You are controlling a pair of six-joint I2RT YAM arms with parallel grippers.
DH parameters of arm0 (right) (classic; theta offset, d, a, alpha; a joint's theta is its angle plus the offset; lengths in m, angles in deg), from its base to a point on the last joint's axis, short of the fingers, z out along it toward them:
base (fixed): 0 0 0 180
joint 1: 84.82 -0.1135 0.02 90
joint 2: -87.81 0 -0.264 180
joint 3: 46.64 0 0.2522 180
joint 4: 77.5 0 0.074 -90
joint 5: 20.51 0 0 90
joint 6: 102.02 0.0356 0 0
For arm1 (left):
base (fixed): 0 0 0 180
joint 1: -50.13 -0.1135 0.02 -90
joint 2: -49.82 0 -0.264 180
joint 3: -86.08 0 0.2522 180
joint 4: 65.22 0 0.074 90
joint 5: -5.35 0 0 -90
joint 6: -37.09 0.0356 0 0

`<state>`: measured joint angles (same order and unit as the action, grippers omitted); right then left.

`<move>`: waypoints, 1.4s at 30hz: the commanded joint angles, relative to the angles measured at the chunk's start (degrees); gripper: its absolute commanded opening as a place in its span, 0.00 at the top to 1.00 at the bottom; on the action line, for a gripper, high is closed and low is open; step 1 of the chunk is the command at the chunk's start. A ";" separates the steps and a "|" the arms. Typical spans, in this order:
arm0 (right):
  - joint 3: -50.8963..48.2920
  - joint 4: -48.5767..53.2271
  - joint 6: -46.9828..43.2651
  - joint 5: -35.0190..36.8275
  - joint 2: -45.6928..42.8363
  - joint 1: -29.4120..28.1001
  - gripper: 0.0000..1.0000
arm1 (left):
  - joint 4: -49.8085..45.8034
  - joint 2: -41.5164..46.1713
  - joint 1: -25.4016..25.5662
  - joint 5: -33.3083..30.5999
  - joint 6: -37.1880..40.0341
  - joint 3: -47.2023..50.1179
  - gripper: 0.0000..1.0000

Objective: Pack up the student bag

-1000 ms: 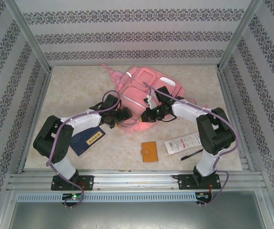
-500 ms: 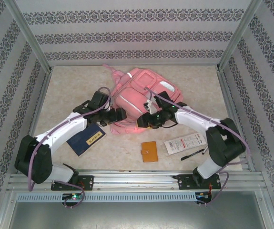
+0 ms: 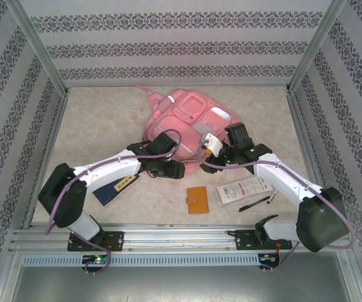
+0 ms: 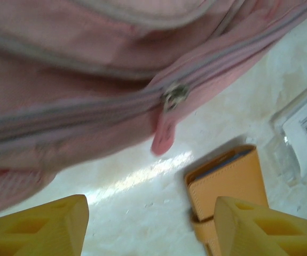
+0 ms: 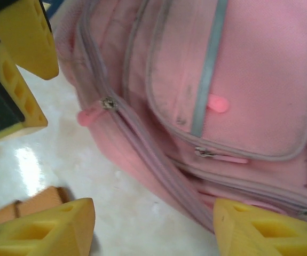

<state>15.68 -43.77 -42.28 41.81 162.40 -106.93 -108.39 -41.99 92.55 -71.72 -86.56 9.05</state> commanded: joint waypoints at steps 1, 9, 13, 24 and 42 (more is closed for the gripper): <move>0.60 -3.30 -12.69 -5.15 1.56 1.88 0.41 | -0.57 -1.96 1.59 -4.86 -1.33 -4.05 0.41; 1.57 -6.16 -22.07 -7.43 8.85 1.54 0.44 | 0.94 -8.07 2.59 -6.33 -6.56 -5.54 0.55; 2.42 -7.37 -23.79 -7.38 10.75 1.19 0.46 | 1.07 -9.25 2.67 -6.96 -7.43 -5.73 0.60; 3.01 -6.89 -31.18 -4.14 14.97 -1.68 0.43 | 5.76 -9.53 2.67 -6.41 -3.56 -3.83 0.84; -3.67 -14.24 -36.25 8.49 13.17 -2.50 1.00 | 6.83 8.81 -7.89 -5.47 7.74 7.63 1.00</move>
<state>13.78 -57.70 -76.16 44.74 178.16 -110.73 -99.28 -37.83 88.74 -74.43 -83.35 14.58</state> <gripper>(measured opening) 0.043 0.039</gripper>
